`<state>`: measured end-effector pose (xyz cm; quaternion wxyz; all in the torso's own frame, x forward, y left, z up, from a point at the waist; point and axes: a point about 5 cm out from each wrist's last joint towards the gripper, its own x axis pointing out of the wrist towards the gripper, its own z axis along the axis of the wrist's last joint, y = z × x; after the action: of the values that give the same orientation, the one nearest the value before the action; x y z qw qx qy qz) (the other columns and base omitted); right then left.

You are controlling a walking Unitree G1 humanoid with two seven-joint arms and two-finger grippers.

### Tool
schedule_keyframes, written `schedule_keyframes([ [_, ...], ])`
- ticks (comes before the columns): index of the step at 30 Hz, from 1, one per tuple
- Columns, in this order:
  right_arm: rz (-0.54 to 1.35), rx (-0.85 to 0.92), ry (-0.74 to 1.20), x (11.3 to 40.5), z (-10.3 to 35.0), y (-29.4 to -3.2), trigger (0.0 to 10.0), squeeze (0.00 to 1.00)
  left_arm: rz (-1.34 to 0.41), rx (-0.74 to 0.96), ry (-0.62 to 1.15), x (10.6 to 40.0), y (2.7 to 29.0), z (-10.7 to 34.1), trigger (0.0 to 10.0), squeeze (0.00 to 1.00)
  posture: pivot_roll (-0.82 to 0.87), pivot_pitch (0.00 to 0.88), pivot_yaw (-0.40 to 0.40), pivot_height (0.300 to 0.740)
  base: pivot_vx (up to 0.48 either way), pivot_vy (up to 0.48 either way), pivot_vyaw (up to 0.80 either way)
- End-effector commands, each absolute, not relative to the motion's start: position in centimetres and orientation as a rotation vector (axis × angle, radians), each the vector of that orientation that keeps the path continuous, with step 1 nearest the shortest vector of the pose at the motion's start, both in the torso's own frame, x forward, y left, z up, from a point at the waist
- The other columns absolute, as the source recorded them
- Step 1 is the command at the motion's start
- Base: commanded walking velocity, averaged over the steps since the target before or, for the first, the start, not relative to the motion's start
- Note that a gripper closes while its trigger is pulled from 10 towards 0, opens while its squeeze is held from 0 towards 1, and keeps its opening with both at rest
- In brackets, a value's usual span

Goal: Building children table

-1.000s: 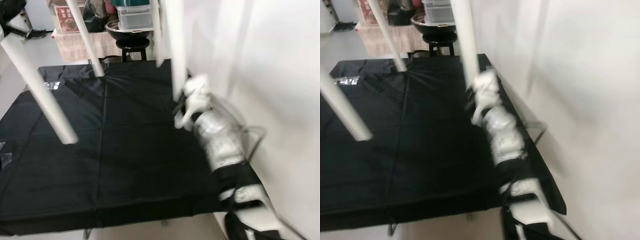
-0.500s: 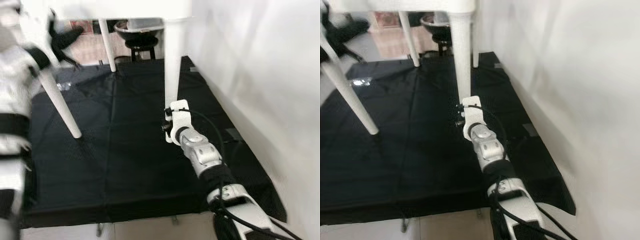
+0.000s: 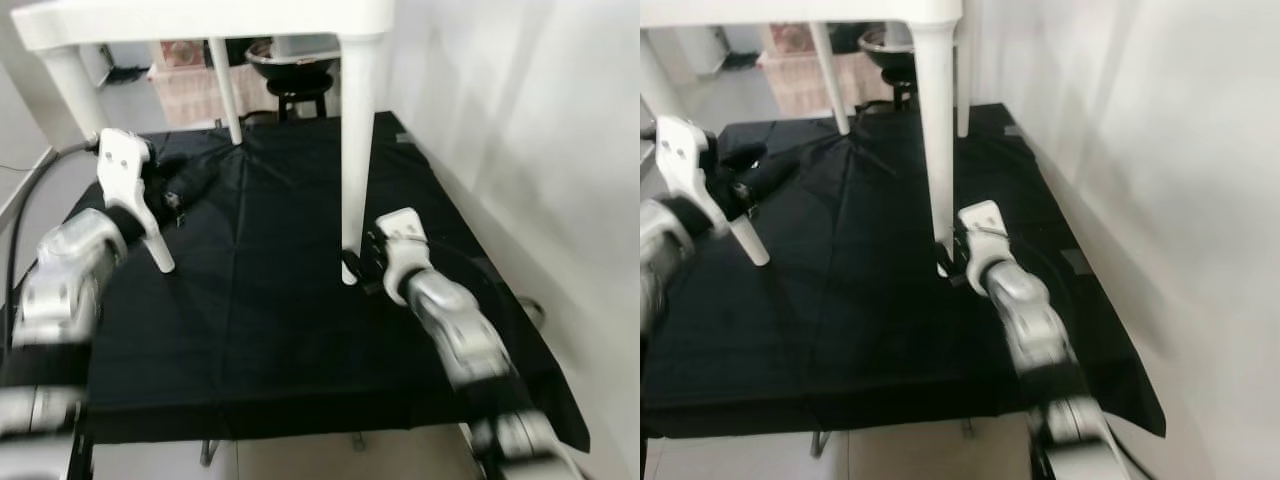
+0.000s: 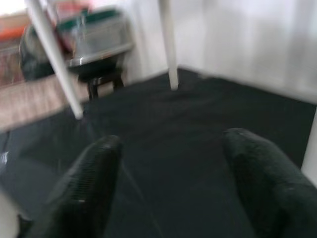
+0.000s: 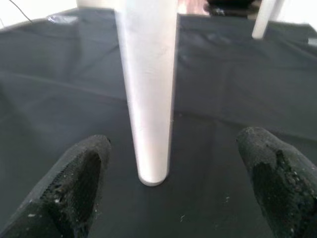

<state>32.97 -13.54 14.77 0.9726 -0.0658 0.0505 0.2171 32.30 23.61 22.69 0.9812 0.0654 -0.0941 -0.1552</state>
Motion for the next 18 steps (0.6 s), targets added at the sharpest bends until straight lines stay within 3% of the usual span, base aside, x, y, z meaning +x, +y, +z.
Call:
schedule_keyframes([
  [1, 0.497, -0.123, 0.057, 32.5, 15.5, -12.6, 10.0, 1.0, -0.289, 0.147, -0.201, 31.9, 23.5, 22.9, 10.0, 1.0, -0.02, 0.0, 0.037, 0.74, 0.0, 0.0, 0.0],
  [7, 0.454, -0.119, 0.066, 29.7, 13.3, -14.0, 10.0, 1.0, -0.12, 0.091, -0.095, 28.7, 22.1, 17.6, 10.0, 1.0, -0.03, 0.0, 0.028, 0.74, 0.0, 0.0, 0.0],
  [8, 0.436, -0.113, 0.059, 29.4, 13.0, -14.2, 10.0, 1.0, -0.072, 0.078, -0.057, 27.6, 21.7, 16.1, 10.0, 0.22, -0.03, 0.0, 0.024, 0.74, 0.0, 0.0, 0.0],
  [9, 0.436, -0.113, 0.059, 29.4, 13.0, -14.2, 10.0, 1.0, -0.072, 0.078, -0.057, 27.6, 21.7, 16.1, 10.0, 0.22, -0.03, 0.0, 0.024, 0.74, 0.0, 0.0, 0.0],
  [10, 0.423, -0.105, 0.047, 29.2, 13.1, -14.4, 10.0, 0.85, -0.01, 0.07, -0.025, 26.2, 21.0, 14.4, 10.0, 0.0, -0.03, 0.0, 0.018, 0.74, 0.0, 0.0, 0.0],
  [11, 0.423, -0.105, 0.047, 29.2, 13.1, -14.4, 10.0, 0.85, -0.01, 0.07, -0.025, 26.2, 21.0, 14.4, 10.0, 0.0, -0.03, 0.0, 0.018, 0.74, 0.0, 0.0, 0.0],
  [12, 0.447, -0.103, 0.039, 29.2, 13.3, -14.4, 10.0, 0.0, 0.037, 0.095, -0.007, 25.5, 20.7, 13.6, 10.0, 0.0, -0.02, 0.0, 0.013, 0.74, 0.0, 0.0, 0.0],
  [18, 0.513, -0.161, 0.039, 29.2, 13.3, -14.1, 10.0, 0.0, 0.121, 0.069, 0.013, 24.1, 20.5, 12.2, 10.0, 0.0, -0.01, 0.0, -0.008, 0.74, 0.0, 0.0, 0.0],
])
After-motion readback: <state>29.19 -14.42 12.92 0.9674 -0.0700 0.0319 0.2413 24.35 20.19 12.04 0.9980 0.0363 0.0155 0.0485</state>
